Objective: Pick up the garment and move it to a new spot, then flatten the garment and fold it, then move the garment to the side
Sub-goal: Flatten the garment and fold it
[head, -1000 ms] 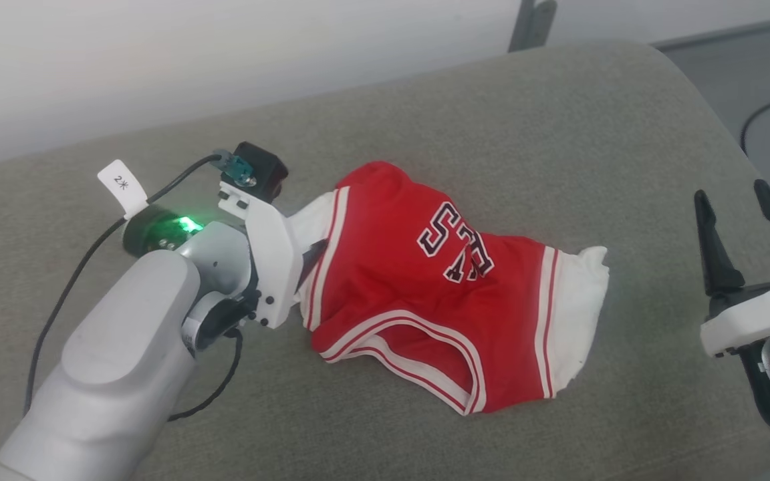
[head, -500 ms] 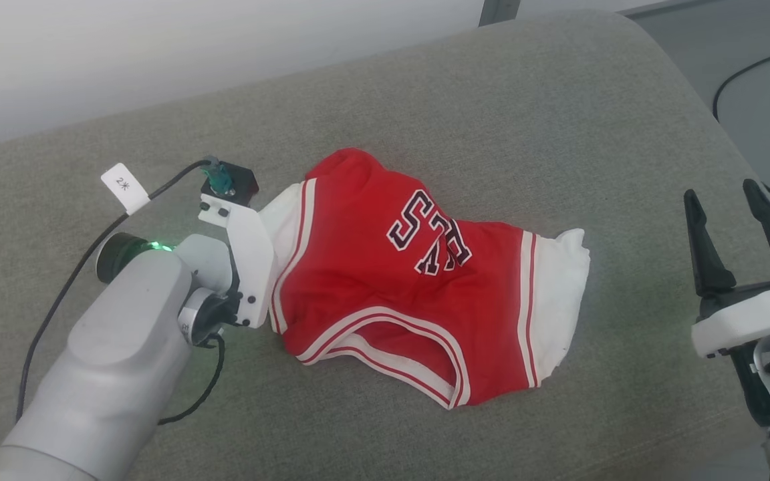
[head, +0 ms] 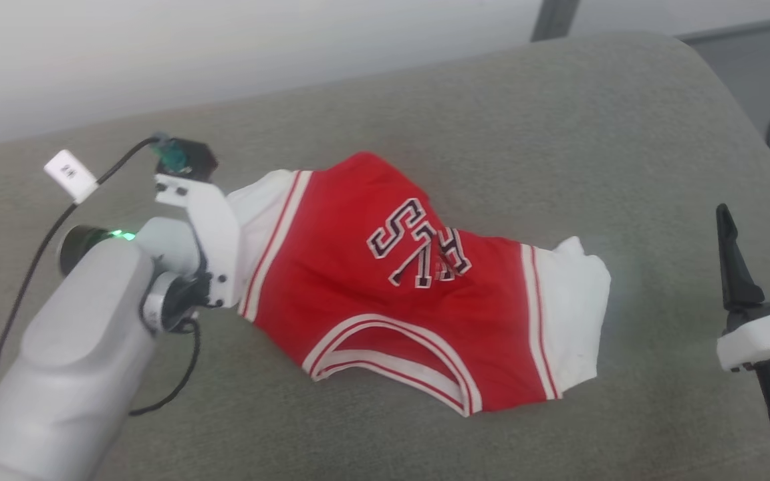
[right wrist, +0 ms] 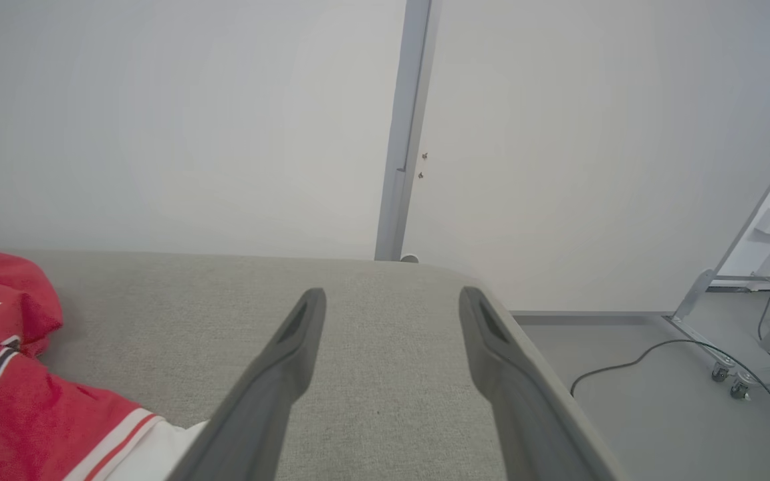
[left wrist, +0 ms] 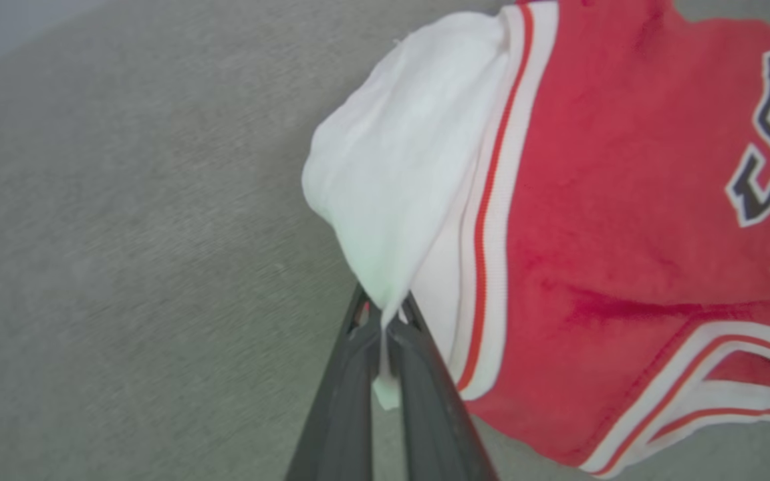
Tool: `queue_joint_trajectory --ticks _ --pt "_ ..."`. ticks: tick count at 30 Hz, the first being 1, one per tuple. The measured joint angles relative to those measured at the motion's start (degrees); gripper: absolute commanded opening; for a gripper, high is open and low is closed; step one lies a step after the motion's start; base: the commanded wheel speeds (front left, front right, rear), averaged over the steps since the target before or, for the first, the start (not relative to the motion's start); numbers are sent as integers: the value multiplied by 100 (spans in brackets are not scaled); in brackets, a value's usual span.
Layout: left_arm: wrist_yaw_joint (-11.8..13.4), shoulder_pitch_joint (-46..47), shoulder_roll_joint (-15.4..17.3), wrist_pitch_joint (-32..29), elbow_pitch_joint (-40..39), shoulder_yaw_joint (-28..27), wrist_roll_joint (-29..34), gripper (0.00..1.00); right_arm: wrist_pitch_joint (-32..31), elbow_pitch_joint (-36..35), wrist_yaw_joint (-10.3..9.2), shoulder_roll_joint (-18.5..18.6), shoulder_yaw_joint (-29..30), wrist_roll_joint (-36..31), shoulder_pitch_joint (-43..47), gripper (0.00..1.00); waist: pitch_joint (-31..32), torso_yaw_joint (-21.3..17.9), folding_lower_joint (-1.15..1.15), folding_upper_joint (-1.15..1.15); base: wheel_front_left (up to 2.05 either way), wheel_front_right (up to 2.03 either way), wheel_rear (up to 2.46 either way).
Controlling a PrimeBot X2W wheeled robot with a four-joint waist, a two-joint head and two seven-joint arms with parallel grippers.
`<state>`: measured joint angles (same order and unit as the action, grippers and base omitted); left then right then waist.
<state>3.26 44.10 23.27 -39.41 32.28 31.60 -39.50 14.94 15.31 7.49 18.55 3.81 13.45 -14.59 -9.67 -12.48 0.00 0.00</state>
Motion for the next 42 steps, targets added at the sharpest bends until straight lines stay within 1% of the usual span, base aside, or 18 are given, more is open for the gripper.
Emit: queue_joint_trajectory --ticks 4,5,10,12,13,15,18,21,22,23,24,25,28,33,35,37,42 --pt "346 -442 382 -213 -634 -175 -71 0 -27 -43 1 -25 71 -69 112 100 75 227 0 0 0 0 0" --pt "346 -442 382 -213 -634 -175 -71 0 -27 -43 1 -25 71 -69 112 100 75 227 0 0 0 0 0" --pt "856 -1200 866 -520 -1426 -471 -320 0 -129 -152 1 -43 164 -143 176 100 149 479 0 0 0 0 0" --pt "1091 -1545 985 -681 -1702 -584 -433 0 -148 -194 1 -58 166 -145 199 100 165 555 0 0 0 0 0" --pt "1165 -1719 1054 -721 -1837 -615 -450 0 -188 -202 1 -63 172 -154 209 100 166 586 0 0 0 0 0" --pt "1323 -1997 1089 -761 -2065 -714 -631 0 -205 -230 1 -75 172 -154 218 100 158 631 0 0 0 0 0" --pt "1430 -2327 1117 -795 -2271 -733 -676 0 -244 -249 1 -73 170 -151 229 100 131 666 0 0 0 0 0" --pt "1447 -2443 1106 -730 -2302 -757 -708 0 -264 -259 1 -70 163 -152 228 100 118 693 0 0 0 0 0" --pt "1444 -2451 1101 -700 -2295 -756 -714 20 -280 -259 1 -69 163 -151 227 100 121 697 0 0 0 0 0" --pt "1437 -2453 1099 -664 -2283 -754 -713 47 -285 -259 1 -67 162 -152 227 100 125 701 0 0 0 0 0" --pt "1437 -2453 1096 -635 -2263 -757 -712 87 -286 -256 1 -65 160 -152 226 100 132 703 0 0 0 0 0" --pt "1413 -2451 1104 -634 -2250 -747 -695 100 -287 -253 1 -65 156 -152 226 100 142 705 0 0 0 0 0" --pt "1393 -2404 1123 -612 -2228 -756 -681 100 -294 -252 1 -67 142 -154 225 100 182 697 0 0 0 0 0" --pt "1388 -2371 1274 -768 -2238 -716 -644 100 -318 -263 1 -67 143 -165 244 100 244 667 0 0 0 0 0" --pt "1438 -2350 1312 -900 -2234 -673 -626 100 -330 -270 1 -67 147 -181 275 100 261 651 0 0 0 0 0" --pt "1433 -2349 1399 -1060 -2237 -597 -614 100 -338 -297 1 -69 147 -181 290 100 274 630 0 0 0 0 0" --pt "1514 -2381 1466 -1201 -2204 -563 -598 100 -381 -371 1 -67 159 -177 354 100 259 577 0 0 0 0 0"
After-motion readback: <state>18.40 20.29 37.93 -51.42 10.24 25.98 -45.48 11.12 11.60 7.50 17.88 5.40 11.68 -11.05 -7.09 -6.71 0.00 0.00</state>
